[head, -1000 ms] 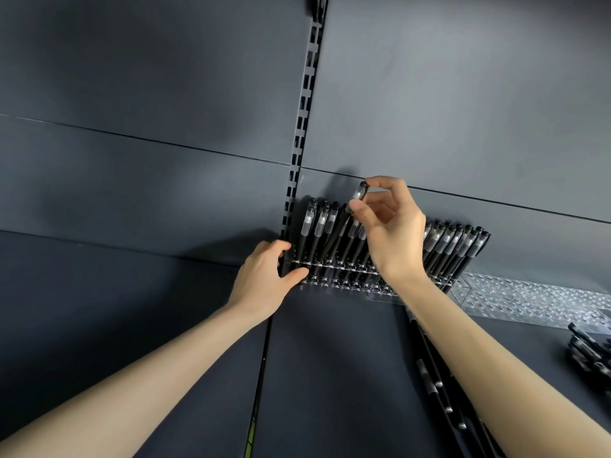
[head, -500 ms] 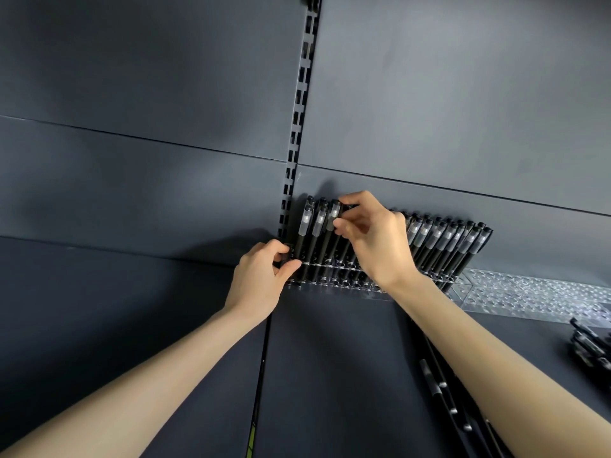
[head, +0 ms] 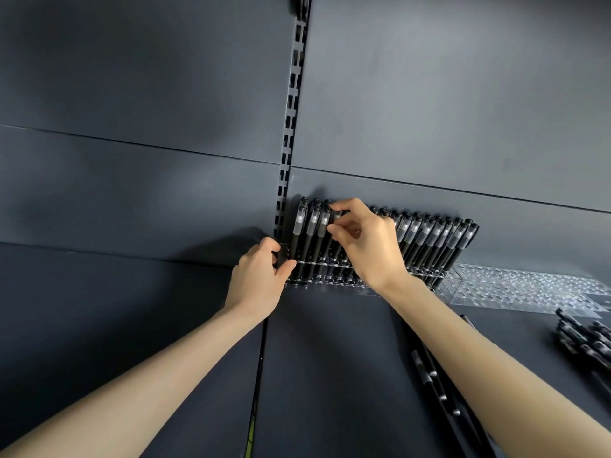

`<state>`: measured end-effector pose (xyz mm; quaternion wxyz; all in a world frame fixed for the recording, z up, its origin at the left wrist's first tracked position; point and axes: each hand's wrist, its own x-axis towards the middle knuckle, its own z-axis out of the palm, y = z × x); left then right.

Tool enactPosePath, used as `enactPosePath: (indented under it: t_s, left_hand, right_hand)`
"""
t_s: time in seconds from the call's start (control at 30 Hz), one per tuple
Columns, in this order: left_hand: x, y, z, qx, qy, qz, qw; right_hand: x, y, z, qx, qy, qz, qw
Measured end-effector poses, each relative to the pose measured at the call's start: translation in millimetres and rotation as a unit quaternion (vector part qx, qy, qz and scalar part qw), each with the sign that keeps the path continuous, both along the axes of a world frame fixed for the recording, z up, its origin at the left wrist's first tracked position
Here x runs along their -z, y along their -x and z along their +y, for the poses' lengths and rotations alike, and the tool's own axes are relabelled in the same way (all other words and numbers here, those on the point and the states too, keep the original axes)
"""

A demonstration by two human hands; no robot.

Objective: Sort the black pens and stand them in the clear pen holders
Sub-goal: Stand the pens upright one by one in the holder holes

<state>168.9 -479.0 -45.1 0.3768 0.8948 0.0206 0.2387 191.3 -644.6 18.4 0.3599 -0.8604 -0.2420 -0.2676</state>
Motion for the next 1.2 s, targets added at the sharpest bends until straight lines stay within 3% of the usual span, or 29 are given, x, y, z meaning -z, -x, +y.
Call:
enactPosePath:
  t_s: [0.17,0.53,0.83,0.97,1.2]
  left_hand:
    - [-4,26,-9,-0.031,-0.045,0.016,0.998]
    - [-7,100,-127,0.067,-0.131,0.072,0.987]
    - [6,128,-210,-0.043,-0.182,0.144,0.972]
    - [2,123,-227,-0.052,-0.147,0.159,0.975]
    - [-8,120,-230,-0.051,-0.153,0.209,0.964]
  right_hand:
    - [7,15,-15,0.008,-0.015,-0.005,1.0]
    - [40,65,-136,-0.006,0.063,0.039,0.997]
    - [70,88,-218,-0.063,0.216,0.106,0.969]
    - [73,92,-222,-0.073,0.195,0.162,0.964]
    - [72,93,-225,-0.078,0.16,0.183,0.967]
